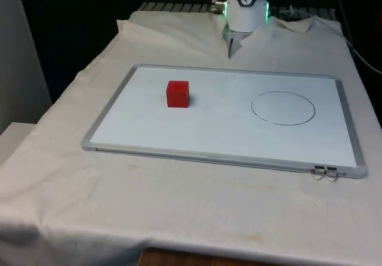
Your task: Push the cube into the marked area.
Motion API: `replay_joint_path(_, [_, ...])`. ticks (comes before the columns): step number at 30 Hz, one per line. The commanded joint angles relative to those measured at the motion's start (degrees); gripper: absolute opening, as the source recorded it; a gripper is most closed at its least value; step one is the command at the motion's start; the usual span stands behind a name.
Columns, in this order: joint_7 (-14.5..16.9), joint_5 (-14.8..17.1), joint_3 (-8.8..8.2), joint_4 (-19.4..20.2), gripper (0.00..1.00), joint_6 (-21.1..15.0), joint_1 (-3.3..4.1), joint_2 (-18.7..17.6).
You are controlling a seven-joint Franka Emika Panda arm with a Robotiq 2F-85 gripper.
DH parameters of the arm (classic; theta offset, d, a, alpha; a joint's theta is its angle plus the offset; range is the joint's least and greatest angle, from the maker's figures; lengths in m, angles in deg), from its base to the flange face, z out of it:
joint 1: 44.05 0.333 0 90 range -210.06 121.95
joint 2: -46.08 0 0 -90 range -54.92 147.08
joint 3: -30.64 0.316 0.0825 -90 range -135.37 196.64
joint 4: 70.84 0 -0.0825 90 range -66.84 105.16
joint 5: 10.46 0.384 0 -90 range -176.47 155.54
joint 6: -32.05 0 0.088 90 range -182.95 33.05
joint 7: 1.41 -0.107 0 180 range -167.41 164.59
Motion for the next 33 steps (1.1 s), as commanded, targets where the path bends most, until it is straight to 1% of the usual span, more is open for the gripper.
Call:
replay_joint_path(1, [-0.11,-0.11,-0.06,0.69,1.0,-0.23,0.0,0.63])
replay_joint_path(8, [0.06,-0.34,-0.23,2.41,1.0,-0.63,-0.23,2.06])
replay_joint_path(9, [0.06,0.0,-0.23,1.89,1.0,-0.11,-0.17,1.6])
replay_joint_path(12, [0.23,-0.4,-0.46,3.27,0.99,-0.92,-0.29,2.81])
replay_joint_path(15, [0.34,-0.4,-0.63,3.78,0.86,-1.15,-0.23,3.27])
replay_joint_path(16, [0.4,-0.4,-0.69,4.01,0.75,-1.2,-0.23,3.44])
replay_joint_path(17, [0.4,-0.4,-0.69,4.13,0.7,-1.26,-0.23,3.5])
replay_joint_path(18, [0.46,-0.11,-0.69,3.61,0.65,-0.46,-0.23,3.15])
replay_joint_path(19, [0.46,-0.4,-0.69,4.18,0.65,-1.26,-0.23,3.55])
replay_joint_path(24, [0.46,-0.4,-0.74,4.3,0.4,-1.32,-0.23,3.67])
replay_joint_path(25, [0.46,-0.4,-0.74,4.3,0.3,-1.32,-0.23,3.67])
replay_joint_path(26, [0.46,-0.4,-0.74,4.35,0.23,-1.32,-0.23,3.67])
replay_joint_path(28, [0.52,-0.46,-0.8,4.35,0.14,-1.32,-0.23,3.72])
replay_joint_path(29, [0.52,-0.11,-0.74,3.78,0.09,-0.52,-0.23,3.27])
replay_joint_path(30, [0.86,-0.46,-0.97,4.53,0.09,-1.66,-0.46,3.61])
replay_joint_path(32, [1.72,-0.52,-1.55,4.93,0.0,-2.41,-0.8,3.38])
replay_joint_path(33, [2.12,-0.52,-1.89,5.21,0.0,-2.92,-0.86,3.27])
